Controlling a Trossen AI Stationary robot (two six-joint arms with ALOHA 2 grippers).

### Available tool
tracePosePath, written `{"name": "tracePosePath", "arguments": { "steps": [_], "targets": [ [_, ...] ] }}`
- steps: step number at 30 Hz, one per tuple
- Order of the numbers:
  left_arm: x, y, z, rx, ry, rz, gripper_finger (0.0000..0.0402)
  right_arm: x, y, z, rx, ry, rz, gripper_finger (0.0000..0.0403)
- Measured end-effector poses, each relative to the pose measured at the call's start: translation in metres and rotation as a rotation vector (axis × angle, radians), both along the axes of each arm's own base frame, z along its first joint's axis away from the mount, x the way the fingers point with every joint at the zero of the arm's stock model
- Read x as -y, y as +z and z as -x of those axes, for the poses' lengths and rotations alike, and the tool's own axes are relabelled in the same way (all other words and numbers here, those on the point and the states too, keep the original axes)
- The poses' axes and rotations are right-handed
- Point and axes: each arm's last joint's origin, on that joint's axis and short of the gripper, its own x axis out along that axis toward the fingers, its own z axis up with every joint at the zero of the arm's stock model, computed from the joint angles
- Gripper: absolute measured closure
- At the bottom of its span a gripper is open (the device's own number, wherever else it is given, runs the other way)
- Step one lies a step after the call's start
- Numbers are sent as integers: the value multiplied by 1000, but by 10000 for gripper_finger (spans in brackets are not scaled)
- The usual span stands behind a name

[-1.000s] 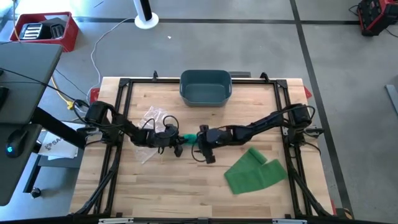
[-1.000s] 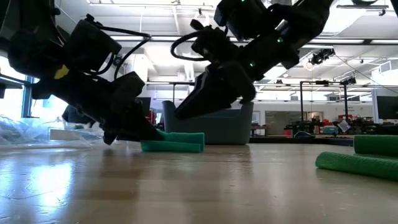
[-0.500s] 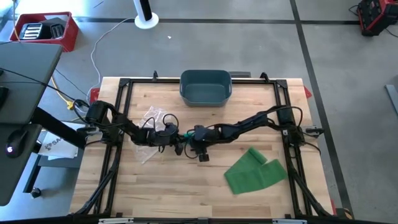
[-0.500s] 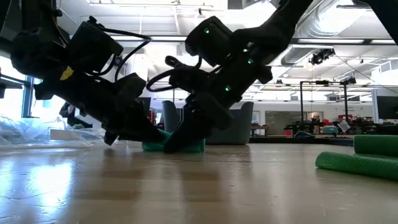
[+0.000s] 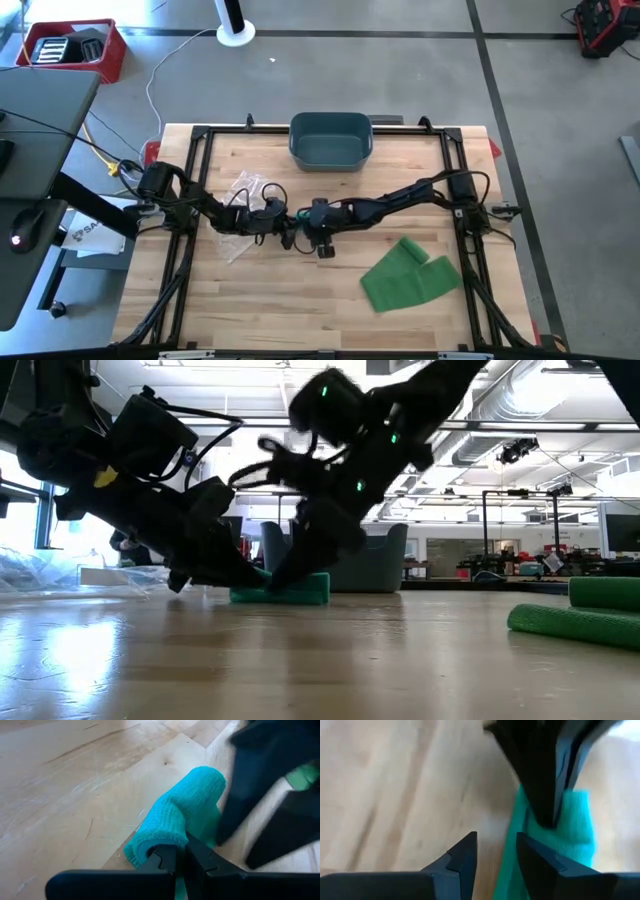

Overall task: Roll bandage
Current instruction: Roll the blue bandage

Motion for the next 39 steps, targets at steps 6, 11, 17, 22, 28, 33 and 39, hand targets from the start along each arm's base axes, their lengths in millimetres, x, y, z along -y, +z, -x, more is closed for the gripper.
{"name": "tracePosePath", "arguments": {
  "steps": [6, 11, 17, 22, 28, 33, 39],
  "targets": [
    [0, 0, 0, 3, -1, -2, 397, 7, -14, -2, -24, -37, -55, 285],
    [1, 1, 0, 7, -7, -8, 397, 7, -14, -2, -25, -29, -59, 350],
    [3, 1, 0, 8, -19, -16, 397, 1, -12, 0, -31, -34, -29, 394],
    [3, 1, -1, 10, -19, -15, 396, -11, -4, 6, -65, 6, 24, 401],
    [3, 1, 0, -2, -26, -22, 396, -14, 9, 7, -24, -14, 110, 402],
    [3, 1, -1, -3, -53, -31, 396, -10, 19, 8, 11, -121, 194, 403],
    [10, 2, -1, 10, -83, -29, 396, -8, 18, 9, -4, -177, 193, 403]
  ]
}}
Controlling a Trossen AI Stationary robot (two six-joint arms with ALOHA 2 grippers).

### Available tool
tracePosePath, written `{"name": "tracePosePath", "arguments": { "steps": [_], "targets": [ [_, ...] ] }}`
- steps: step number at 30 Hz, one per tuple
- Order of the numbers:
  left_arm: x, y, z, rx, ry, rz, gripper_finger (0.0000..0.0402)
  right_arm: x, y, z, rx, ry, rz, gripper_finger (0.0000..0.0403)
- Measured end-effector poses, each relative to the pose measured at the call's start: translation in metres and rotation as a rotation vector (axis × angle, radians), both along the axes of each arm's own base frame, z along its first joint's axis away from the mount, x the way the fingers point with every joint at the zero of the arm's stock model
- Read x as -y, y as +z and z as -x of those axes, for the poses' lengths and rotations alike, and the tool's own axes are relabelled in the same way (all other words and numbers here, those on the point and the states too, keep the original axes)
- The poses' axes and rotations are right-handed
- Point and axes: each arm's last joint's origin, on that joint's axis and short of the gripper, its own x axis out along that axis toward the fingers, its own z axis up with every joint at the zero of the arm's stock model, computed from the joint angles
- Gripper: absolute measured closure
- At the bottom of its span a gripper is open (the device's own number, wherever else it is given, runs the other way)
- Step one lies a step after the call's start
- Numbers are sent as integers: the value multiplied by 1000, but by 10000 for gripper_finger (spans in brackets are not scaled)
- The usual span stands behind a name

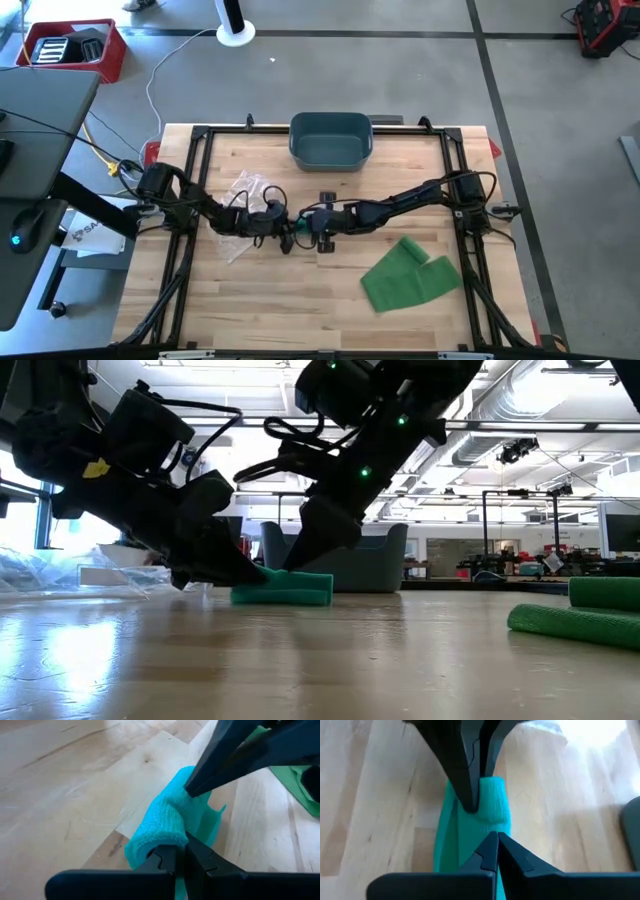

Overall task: Roll bandage
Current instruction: Roll the blue bandage

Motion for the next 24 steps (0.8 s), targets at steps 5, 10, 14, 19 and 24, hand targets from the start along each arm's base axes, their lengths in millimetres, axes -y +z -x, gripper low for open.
{"name": "tracePosePath", "arguments": {
  "steps": [5, 10, 14, 19, 24],
  "targets": [
    [4, 0, 1, -7, -33, -28, 396, -3, 4, 1, 6, 11, -9, 403],
    [8, -1, 2, -47, -132, -158, 396, -3, 27, 4, 62, 17, -68, 394],
    [10, -2, 2, -77, -193, -265, 396, 9, 33, 4, 84, 27, -213, 349],
    [15, -1, 3, -91, -233, -361, 396, 29, 21, 4, 16, 35, -409, 280],
    [22, 1, 4, -65, -249, -374, 381, 35, 18, 6, -22, 54, -433, 245]
  ]
}}
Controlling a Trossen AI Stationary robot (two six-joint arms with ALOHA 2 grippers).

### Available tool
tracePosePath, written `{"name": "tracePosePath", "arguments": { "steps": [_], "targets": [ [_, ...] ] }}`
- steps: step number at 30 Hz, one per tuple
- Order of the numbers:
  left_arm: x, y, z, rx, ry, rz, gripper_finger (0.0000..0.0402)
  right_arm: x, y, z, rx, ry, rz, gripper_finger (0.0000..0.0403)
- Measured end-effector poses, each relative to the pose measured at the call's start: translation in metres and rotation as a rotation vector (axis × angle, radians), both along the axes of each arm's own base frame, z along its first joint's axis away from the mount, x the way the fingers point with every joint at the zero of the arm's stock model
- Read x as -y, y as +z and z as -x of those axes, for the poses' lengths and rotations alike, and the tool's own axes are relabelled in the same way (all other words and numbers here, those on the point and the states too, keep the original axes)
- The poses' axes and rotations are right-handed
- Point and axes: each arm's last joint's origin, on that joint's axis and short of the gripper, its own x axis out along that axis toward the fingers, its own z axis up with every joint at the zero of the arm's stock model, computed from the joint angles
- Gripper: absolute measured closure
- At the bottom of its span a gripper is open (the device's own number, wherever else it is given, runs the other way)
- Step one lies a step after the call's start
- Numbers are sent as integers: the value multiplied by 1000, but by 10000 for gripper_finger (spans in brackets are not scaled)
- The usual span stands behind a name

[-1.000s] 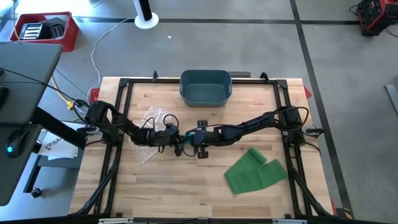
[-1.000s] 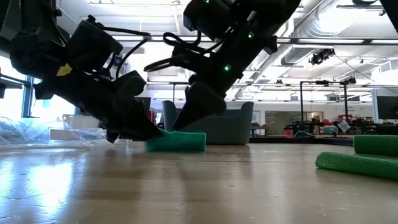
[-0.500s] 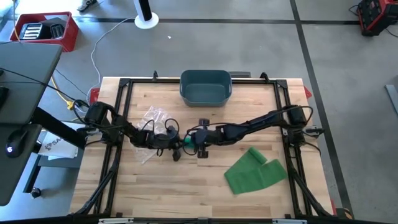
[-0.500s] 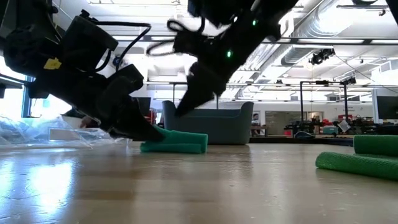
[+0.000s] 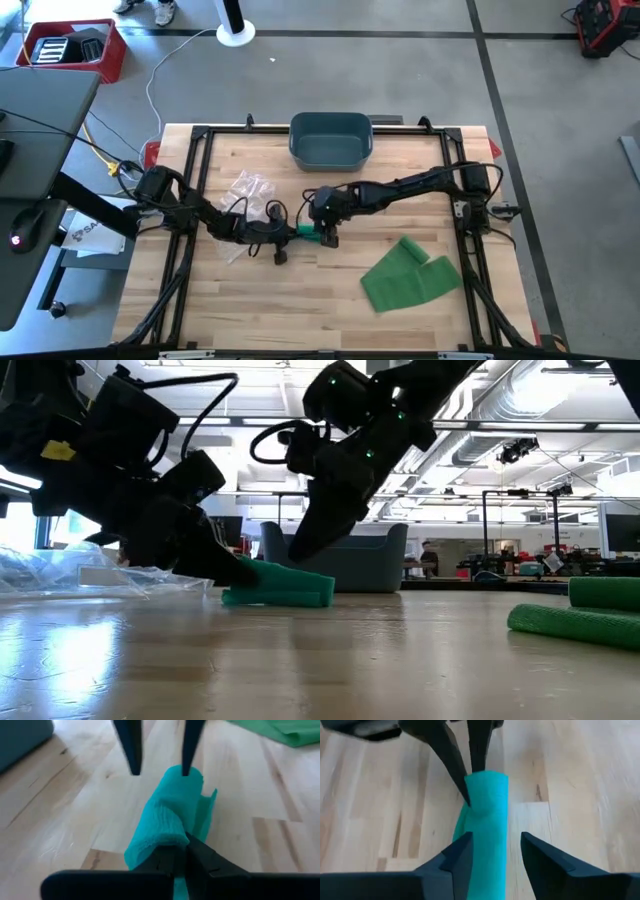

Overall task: Roll bandage
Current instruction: Roll the blue bandage

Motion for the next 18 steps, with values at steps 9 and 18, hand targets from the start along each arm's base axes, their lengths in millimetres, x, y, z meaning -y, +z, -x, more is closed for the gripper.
{"name": "tracePosePath", "arguments": {
  "steps": [9, 18],
  "targets": [
    [4, 10, 6, 81, -35, 49, 290, -20, 23, 5, 71, 128, 161, 242],
    [-9, 3, 59, 180, -23, 125, 266, -32, 37, 4, 154, 141, 223, 242]
  ]
}}
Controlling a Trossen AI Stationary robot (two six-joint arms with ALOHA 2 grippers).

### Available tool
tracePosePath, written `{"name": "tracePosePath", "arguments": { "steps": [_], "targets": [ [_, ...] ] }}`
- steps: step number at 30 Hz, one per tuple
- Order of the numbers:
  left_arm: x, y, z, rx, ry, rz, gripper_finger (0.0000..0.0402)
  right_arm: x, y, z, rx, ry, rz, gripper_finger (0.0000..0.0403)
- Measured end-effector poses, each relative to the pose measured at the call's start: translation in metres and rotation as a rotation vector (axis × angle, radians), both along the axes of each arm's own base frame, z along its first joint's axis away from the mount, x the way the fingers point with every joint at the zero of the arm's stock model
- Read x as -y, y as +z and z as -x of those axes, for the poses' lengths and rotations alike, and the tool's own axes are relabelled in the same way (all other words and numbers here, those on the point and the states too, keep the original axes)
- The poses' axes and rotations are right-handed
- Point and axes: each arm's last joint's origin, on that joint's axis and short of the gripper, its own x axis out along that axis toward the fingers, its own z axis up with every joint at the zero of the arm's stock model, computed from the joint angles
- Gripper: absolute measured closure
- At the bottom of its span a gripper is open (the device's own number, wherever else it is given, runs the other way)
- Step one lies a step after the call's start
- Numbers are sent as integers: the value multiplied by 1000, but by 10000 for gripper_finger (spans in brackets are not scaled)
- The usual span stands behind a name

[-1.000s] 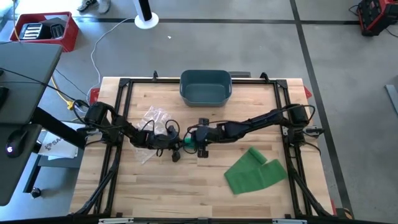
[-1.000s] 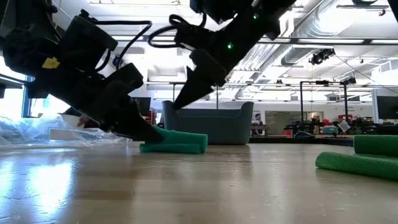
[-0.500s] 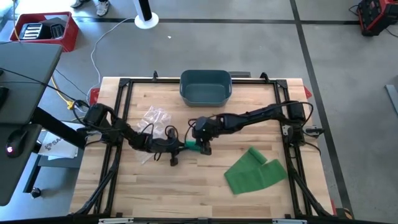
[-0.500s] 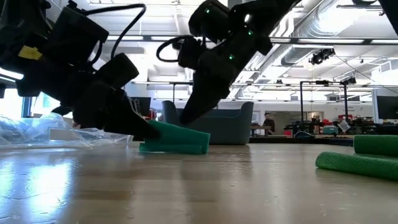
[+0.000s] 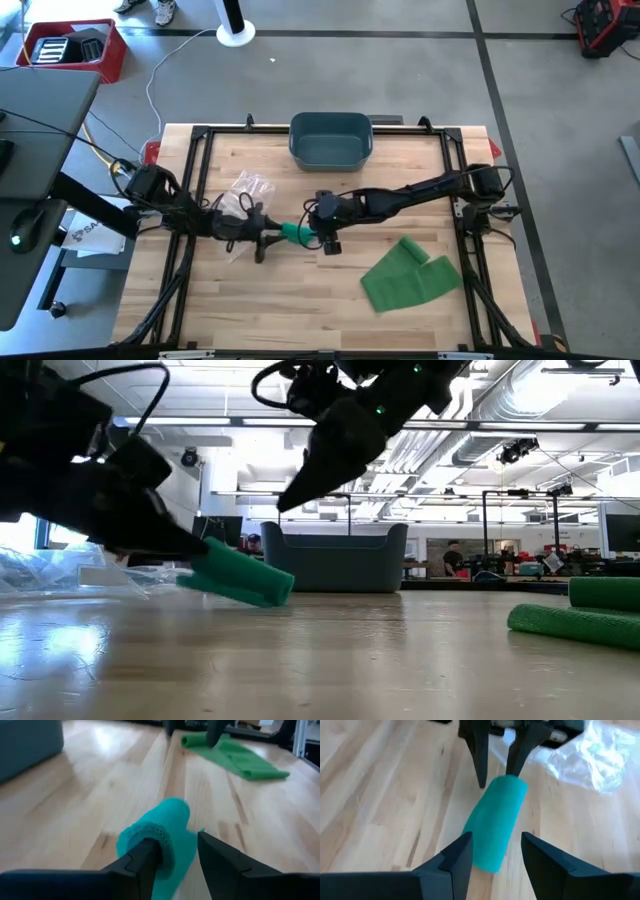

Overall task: Roll bandage
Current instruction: Roll the blue bandage

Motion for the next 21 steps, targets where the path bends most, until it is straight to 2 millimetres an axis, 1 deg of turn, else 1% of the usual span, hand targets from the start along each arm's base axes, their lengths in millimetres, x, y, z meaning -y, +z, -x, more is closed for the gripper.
{"name": "tracePosePath", "arguments": {
  "steps": [2, 5, 7, 9, 12, 15, 17, 19, 21],
  "targets": [
    [-2, -4, 7, -24, 10, 24, 266, 0, -1, -2, 13, 0, -1, 242],
    [-1, -6, 11, -36, 4, 38, 267, 0, -4, -5, 31, -11, -14, 242],
    [1, -6, 12, -41, -9, 37, 271, -1, -4, -7, 44, -25, -39, 242],
    [3, -7, 13, -58, -42, 31, 279, 1, -10, -10, 43, -40, -95, 242],
    [8, -13, 17, -131, -103, -3, 290, 7, -26, -18, 41, -76, -195, 242],
    [8, -18, 20, -178, -79, 4, 300, 16, -47, -25, 30, -161, -265, 242],
    [9, -19, 20, -187, -66, 22, 306, 23, -58, -28, 23, -195, -296, 242],
    [9, -19, 21, -188, -63, 26, 310, 27, -63, -29, 13, -206, -316, 242],
    [10, -19, 21, -183, -62, 24, 315, 30, -63, -30, 16, -193, -334, 242]
  ]
}}
